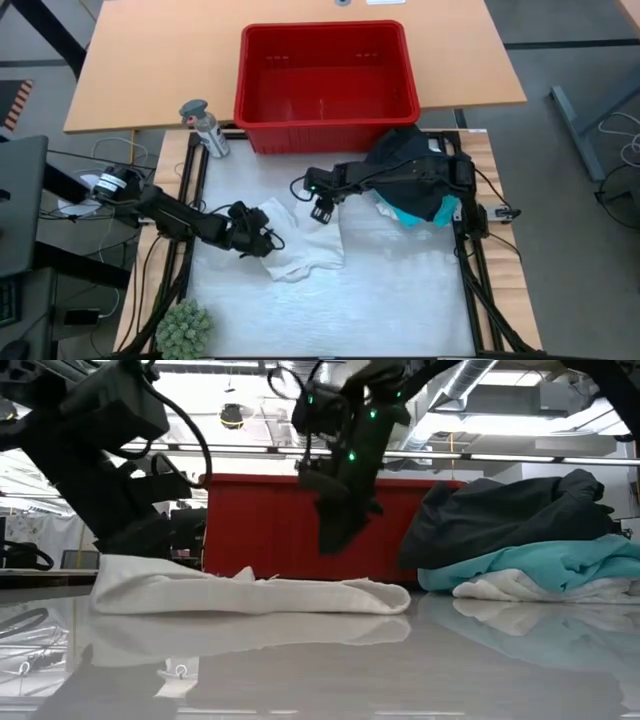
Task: Fold Laundry from Bin
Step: Fold the white underwear
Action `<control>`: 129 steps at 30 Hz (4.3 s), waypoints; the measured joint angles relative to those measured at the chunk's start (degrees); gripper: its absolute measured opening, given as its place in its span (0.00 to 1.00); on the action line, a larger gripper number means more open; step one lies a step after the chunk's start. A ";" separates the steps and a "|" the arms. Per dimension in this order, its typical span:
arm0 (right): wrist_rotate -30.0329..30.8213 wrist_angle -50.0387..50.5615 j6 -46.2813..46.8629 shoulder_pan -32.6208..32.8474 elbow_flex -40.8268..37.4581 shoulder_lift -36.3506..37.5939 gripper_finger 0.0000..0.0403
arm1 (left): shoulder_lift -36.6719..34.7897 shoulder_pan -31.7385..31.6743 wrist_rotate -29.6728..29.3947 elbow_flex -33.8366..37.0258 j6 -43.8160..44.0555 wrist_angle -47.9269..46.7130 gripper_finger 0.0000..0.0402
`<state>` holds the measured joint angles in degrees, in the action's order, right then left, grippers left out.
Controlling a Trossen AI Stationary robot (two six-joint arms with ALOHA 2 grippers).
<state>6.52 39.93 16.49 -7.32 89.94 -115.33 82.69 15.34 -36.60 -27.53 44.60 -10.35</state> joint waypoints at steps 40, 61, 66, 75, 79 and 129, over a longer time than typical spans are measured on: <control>12.33 -36.40 -20.47 28.27 1.65 -14.25 0.46 | -4.32 -6.17 6.51 -0.22 -3.02 9.20 0.67; 13.21 -35.30 -24.97 27.24 3.65 -17.14 0.30 | -4.34 -6.43 4.66 -0.24 -3.45 7.84 0.67; 12.73 -28.46 -20.56 28.52 3.69 -15.33 0.05 | -4.34 -6.43 5.23 -0.24 -3.39 7.75 0.67; 12.94 -10.73 -9.94 32.56 3.92 -13.54 0.09 | -4.34 -6.43 10.24 -0.24 -4.72 7.90 0.67; 12.79 -5.89 -8.76 34.29 3.93 -12.82 0.06 | -4.34 -6.43 11.86 -0.24 -4.74 7.98 0.67; 6.92 -4.58 10.23 40.25 0.95 -8.63 0.72 | -4.38 -12.96 26.13 -0.28 -21.38 30.28 0.67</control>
<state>13.44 35.36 26.72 32.93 90.88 -123.96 78.30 2.37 -10.48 -27.81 23.22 19.93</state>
